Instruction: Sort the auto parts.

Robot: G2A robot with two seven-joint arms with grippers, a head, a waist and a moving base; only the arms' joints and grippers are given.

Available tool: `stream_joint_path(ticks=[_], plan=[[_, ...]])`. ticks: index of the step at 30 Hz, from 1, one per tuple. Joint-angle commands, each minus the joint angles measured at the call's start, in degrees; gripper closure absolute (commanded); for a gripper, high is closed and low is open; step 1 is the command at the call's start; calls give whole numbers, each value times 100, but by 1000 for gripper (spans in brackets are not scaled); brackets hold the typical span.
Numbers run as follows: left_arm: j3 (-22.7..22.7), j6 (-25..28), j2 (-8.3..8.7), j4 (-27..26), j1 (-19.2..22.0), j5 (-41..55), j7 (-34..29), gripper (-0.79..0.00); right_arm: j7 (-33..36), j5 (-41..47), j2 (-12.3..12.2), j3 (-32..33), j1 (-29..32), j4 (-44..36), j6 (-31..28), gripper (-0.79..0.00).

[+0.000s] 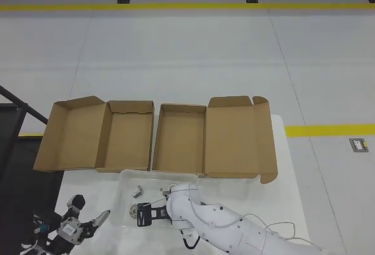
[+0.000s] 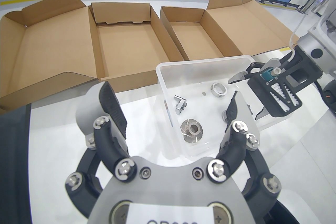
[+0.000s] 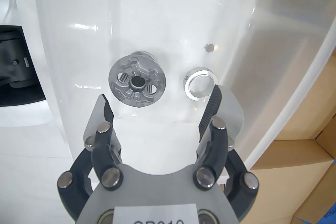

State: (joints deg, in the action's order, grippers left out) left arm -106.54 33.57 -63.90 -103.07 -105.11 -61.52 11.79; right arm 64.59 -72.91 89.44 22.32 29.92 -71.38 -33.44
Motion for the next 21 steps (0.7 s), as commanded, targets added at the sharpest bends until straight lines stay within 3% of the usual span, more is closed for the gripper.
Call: stream_joint_path(ticks=[1, 18, 21], plan=[[0, 0, 0, 0, 0, 0, 0, -785, -5, 5, 43, -24, -23, 98, -23, -628], [0, 0, 0, 0, 0, 0, 0, -785, -136, 7, 406, -198, -233, 746, -450, -634], [0, 0, 0, 0, 0, 0, 0, -785, -208, 0, 464, -223, -255, 872, -517, -566]])
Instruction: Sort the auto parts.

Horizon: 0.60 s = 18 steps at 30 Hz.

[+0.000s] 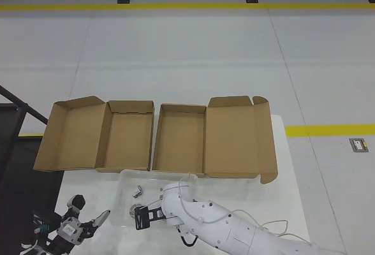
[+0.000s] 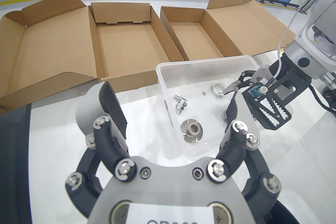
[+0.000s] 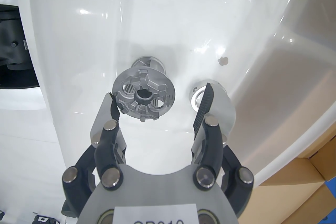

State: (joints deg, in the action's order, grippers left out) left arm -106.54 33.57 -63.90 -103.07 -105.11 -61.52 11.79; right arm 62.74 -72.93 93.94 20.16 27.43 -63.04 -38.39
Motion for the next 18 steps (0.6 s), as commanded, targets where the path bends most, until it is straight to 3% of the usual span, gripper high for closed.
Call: stream_joint_path(ticks=[1, 3, 6, 9, 18], plan=[[0, 0, 0, 0, 0, 0, 0, -785, -54, -3, 35, -11, -17, 87, -37, -508], [0, 0, 0, 0, 0, 0, 0, -785, -108, -18, 78, -28, -37, 191, -72, -360], [0, 0, 0, 0, 0, 0, 0, -785, -162, -30, 139, -38, -66, 315, -79, -252], [0, 0, 0, 0, 0, 0, 0, -785, -224, -67, 177, -39, -65, 338, -91, 0], [0, 0, 0, 0, 0, 0, 0, -785, -265, -672, -20, 119, 279, -553, 94, 0]])
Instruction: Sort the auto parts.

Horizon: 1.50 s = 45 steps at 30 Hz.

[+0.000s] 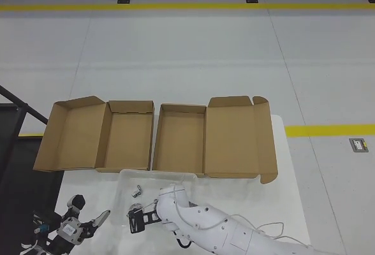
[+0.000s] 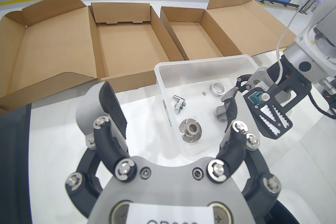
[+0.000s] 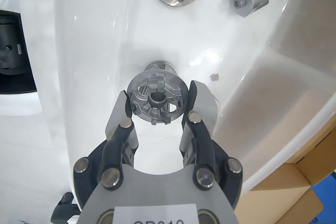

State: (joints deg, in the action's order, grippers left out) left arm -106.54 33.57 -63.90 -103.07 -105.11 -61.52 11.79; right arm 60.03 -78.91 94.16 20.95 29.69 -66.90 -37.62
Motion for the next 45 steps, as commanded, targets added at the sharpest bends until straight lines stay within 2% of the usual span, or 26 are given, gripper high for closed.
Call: stream_joint_path(ticks=[1, 9, 11, 12, 15, 30, 32, 36, 40, 45], plan=[[0, 0, 0, 0, 0, 0, 0, -785, 8, -174, -100, 106, 133, -371, 73, 0], [0, 0, 0, 0, 0, 0, 0, -785, 78, -773, -633, 1067, 902, -2385, 229, 0], [0, 0, 0, 0, 0, 0, 0, -785, 13, -903, -724, 1412, 1075, -2819, 461, 0], [0, 0, 0, 0, 0, 0, 0, -785, -94, -923, -759, 1496, 1120, -2993, 318, 0], [0, 0, 0, 0, 0, 0, 0, -785, -235, -899, -821, 1843, 1195, -3137, 357, 0], [0, 0, 0, 0, 0, 0, 0, -785, -282, -868, -821, 1865, 1214, -3128, 408, 0], [0, 0, 0, 0, 0, 0, 0, -785, -551, -616, -794, 2122, 1166, -2932, 814, 0], [0, 0, 0, 0, 0, 0, 0, -785, -1014, 259, -671, 2526, 469, -2143, 937, 0], [0, 0, 0, 0, 0, 0, 0, -785, -1467, 624, -501, 2695, -310, -983, 1637, 0], [0, 0, 0, 0, 0, 0, 0, -785, -1751, 1538, -195, 2560, -1368, 880, 1639, 0]])
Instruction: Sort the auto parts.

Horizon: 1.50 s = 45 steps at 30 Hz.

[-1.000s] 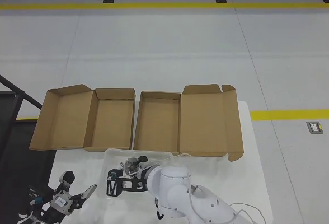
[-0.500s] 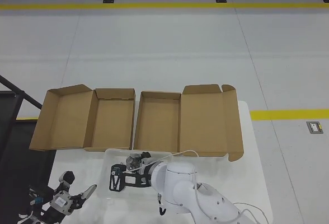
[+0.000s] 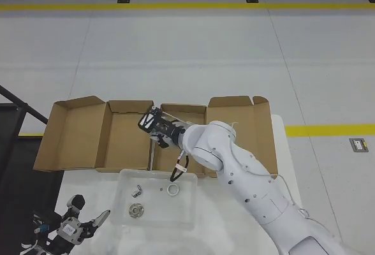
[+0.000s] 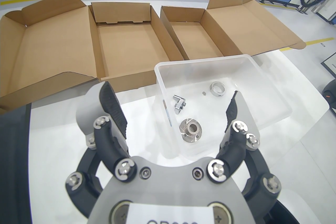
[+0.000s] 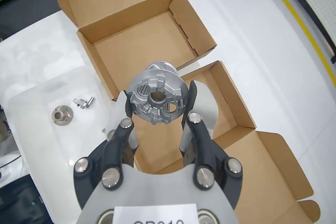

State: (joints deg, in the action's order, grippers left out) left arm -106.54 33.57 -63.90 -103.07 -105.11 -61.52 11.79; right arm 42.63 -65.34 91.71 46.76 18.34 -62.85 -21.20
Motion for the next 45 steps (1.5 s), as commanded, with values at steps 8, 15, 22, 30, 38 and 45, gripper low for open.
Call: stream_joint_path(ticks=[8, 15, 22, 30, 38, 45], plan=[[0, 0, 0, 0, 0, 0, 0, -785, -101, 1326, 682, -424, -1397, 3205, -64, 0], [0, 0, 0, 0, 0, 0, 0, -785, 217, 1825, 1113, -574, -1756, 4602, -289, 0], [0, 0, 0, 0, 0, 0, 0, -785, 229, 1835, 1128, -578, -1765, 4635, -298, 0], [0, 0, 0, 0, 0, 0, 0, -785, 200, 1724, 1132, -620, -1676, 4591, -34, 0], [0, 0, 0, 0, 0, 0, 0, -785, 423, 1525, 1315, -708, -1477, 4595, 2018, 0], [0, 0, 0, 0, 0, 0, 0, -785, 351, 1650, 1365, -625, -1493, 5078, 1947, 0]])
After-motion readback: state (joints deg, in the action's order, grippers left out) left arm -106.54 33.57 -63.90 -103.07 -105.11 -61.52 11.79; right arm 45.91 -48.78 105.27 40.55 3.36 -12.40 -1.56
